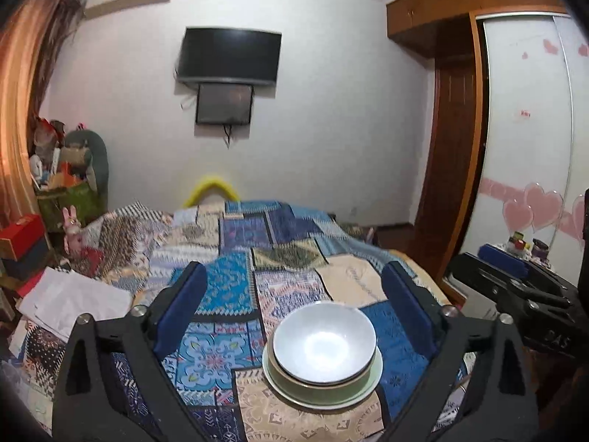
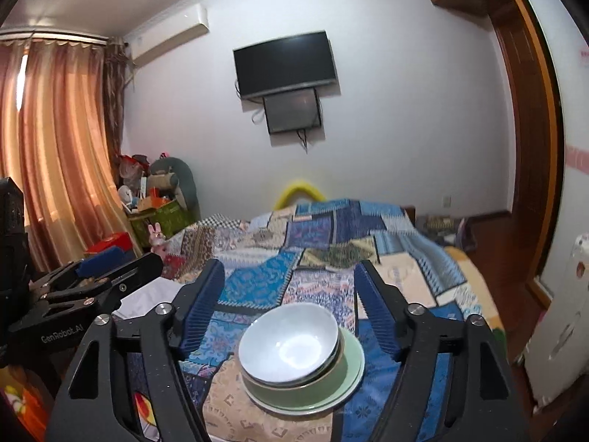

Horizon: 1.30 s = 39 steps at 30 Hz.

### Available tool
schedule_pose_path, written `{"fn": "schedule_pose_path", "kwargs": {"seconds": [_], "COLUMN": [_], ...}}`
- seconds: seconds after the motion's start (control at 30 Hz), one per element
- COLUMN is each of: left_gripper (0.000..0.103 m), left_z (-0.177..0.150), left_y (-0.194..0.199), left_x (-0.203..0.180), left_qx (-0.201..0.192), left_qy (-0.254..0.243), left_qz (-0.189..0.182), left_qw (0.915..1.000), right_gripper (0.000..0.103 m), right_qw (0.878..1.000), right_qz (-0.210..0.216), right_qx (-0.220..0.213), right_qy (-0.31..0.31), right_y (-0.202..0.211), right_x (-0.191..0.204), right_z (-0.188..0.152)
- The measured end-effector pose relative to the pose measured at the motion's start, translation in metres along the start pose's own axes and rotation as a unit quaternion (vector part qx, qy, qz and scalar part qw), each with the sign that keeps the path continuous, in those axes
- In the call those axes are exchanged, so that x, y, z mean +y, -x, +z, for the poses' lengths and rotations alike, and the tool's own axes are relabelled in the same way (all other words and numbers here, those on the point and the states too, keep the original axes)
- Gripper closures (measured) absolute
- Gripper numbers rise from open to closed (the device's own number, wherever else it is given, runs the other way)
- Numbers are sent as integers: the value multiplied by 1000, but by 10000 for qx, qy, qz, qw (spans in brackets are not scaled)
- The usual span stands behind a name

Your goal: Organize plates and bowls

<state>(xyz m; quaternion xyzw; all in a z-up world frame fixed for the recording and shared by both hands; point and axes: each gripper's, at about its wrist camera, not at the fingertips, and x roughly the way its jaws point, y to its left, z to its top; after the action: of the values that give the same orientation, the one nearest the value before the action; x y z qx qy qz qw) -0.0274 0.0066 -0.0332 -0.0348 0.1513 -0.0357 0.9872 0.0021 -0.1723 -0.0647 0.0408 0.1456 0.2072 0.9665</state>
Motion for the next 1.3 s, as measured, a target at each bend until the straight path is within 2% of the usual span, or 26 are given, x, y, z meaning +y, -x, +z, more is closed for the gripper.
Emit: {"fn": "schedule_pose_path", "kwargs": {"seconds": [0.13, 0.23, 0.6, 1.3], "left_gripper": [1, 0, 0, 0], "left_z": [-1, -2, -9, -11], "left_y": [7, 8, 13, 8], "left_x": [-1, 0, -5, -2], "left_qx": [-136, -173, -298, -217], "left_qy": [-3, -8, -123, -53], "left_qz": [67, 110, 197, 167], "left_qw": [9999, 9998, 9993, 9996], "right_gripper": [15, 1, 0, 0], "right_qw": [9996, 9992, 9990, 9994], "right_qz": [-35, -102, -139, -74], "right_qx": [-221, -353, -435, -325], "right_qy": [142, 153, -6, 4], "right_y": [6, 7, 6, 9], "right_x": [5, 6, 1, 1], "right_z": [0, -1, -3, -6]}}
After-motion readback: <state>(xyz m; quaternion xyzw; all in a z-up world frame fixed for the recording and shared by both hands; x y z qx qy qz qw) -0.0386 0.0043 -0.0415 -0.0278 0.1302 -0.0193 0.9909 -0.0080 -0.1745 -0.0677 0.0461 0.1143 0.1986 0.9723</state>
